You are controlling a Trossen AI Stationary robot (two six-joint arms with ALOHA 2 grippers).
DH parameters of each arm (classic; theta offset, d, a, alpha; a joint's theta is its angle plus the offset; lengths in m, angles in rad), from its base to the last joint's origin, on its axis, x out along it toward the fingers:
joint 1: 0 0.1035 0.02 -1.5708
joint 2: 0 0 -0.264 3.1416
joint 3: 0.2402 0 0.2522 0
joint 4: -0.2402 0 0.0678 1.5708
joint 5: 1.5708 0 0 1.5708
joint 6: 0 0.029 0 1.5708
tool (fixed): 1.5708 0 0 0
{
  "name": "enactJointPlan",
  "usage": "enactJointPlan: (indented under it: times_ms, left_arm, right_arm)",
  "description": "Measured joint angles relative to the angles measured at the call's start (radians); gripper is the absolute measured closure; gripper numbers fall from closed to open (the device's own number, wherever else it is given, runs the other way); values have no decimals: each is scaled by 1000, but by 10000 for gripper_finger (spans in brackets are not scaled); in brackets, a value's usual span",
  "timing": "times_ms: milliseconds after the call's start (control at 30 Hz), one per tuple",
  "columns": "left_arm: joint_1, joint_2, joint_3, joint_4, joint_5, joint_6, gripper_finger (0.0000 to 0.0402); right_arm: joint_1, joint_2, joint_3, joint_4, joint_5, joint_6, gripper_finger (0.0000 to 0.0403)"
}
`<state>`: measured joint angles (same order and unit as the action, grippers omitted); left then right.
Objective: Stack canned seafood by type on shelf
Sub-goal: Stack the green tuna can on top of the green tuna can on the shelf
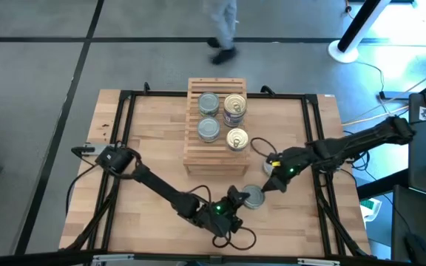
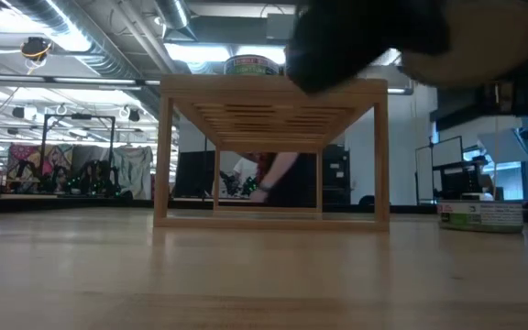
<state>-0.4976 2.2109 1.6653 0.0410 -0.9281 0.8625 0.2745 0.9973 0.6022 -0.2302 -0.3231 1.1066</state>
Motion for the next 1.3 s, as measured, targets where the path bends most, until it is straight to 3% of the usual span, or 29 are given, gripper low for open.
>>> enactJointPlan:
  times_ms: [267, 467, 667, 967, 1300]
  left_arm:
    - [-8, -195, 0, -255, -111, 8, 264]
    - [-5, -366, 0, -453, -180, -119, 264]
    - [34, -510, 1, -689, -327, -240, 263]
    - [217, -576, 1, -908, -268, -348, 263]
    - [431, -565, -6, -951, -133, -294, 263]
  right_arm:
    - [0, -170, -1, -84, 98, -44, 301]
    - [0, -252, -2, -233, 204, -43, 301]
    - [0, -263, -2, -301, 285, -43, 301]
    - [0, -256, -2, -305, 361, -94, 301]
    - [0, -255, -2, -305, 361, -94, 301]
